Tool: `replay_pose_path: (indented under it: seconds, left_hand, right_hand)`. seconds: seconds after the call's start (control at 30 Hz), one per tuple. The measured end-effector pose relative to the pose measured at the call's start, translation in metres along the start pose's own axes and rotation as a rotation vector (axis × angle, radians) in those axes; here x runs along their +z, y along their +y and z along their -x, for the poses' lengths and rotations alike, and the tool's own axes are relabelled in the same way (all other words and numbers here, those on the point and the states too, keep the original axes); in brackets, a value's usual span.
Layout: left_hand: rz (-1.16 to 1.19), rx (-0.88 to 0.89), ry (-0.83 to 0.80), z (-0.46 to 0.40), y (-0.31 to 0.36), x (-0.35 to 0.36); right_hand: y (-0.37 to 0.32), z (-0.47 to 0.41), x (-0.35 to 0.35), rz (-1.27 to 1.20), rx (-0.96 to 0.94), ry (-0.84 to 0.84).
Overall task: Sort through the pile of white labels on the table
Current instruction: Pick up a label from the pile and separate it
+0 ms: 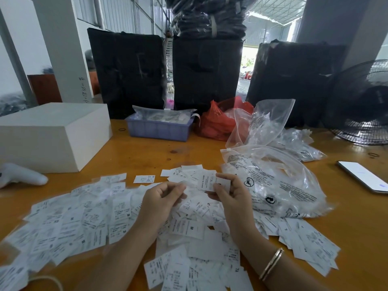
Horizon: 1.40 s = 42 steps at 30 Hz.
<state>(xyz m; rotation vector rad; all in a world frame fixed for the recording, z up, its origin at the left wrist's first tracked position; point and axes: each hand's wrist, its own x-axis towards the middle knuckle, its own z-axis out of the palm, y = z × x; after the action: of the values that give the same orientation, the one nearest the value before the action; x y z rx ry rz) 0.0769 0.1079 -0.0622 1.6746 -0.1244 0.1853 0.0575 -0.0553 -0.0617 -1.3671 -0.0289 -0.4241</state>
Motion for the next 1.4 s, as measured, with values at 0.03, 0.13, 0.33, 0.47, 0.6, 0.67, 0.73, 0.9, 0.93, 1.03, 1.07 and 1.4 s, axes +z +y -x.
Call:
replay_pose_path:
  seconds: [0.03,0.13,0.33,0.47,0.6,0.67,0.73,0.9,0.93,1.03,1.07,1.4]
  left_hand:
    - [-0.001,0.0,0.002,-0.0003,-0.0005,0.0]
    - [-0.008,0.005,0.006,-0.0003,-0.0014,0.0]
    - [-0.004,0.008,0.014,0.0,-0.0015,0.0007]
    - [-0.01,0.009,0.016,-0.0002,-0.0014,0.0007]
    - [-0.005,0.002,0.012,-0.0002,-0.0023,0.0006]
    - [-0.008,0.002,0.0,-0.0002,-0.0027,0.0005]
    - [-0.017,0.001,-0.015,-0.0003,-0.0025,0.0008]
    - [-0.071,0.016,-0.026,-0.0013,-0.0034,0.0024]
    - [-0.076,0.017,-0.026,-0.0012,-0.0033,0.0028]
    - [-0.071,0.017,-0.034,-0.0008,-0.0028,0.0024]
    - [-0.067,0.013,-0.039,-0.0006,-0.0023,0.0022]
    - [-0.021,-0.02,-0.049,0.0004,0.0005,0.0009]
  right_hand:
    - [0.0001,0.0009,0.0007,0.015,-0.006,-0.019]
    - [0.0003,0.0037,0.0031,0.074,-0.026,-0.094]
    - [-0.0003,0.005,0.0038,0.209,-0.039,-0.161]
    - [-0.0011,0.0057,0.0039,0.181,-0.035,-0.179]
    - [-0.0009,0.0053,0.0037,0.129,-0.03,-0.153]
    - [-0.0009,0.0032,0.002,0.044,-0.015,-0.071]
    - [-0.0016,0.001,-0.001,-0.042,-0.01,-0.012]
    - [-0.0004,0.0032,0.0018,-0.017,-0.058,-0.078]
    - [0.0,0.004,0.0026,-0.003,-0.065,-0.088]
    - [0.0002,0.0045,0.0033,0.032,-0.097,-0.108]
    - [0.0002,0.0042,0.0034,0.039,-0.105,-0.112]
    - [0.0022,0.0022,0.0026,0.056,-0.127,-0.062]
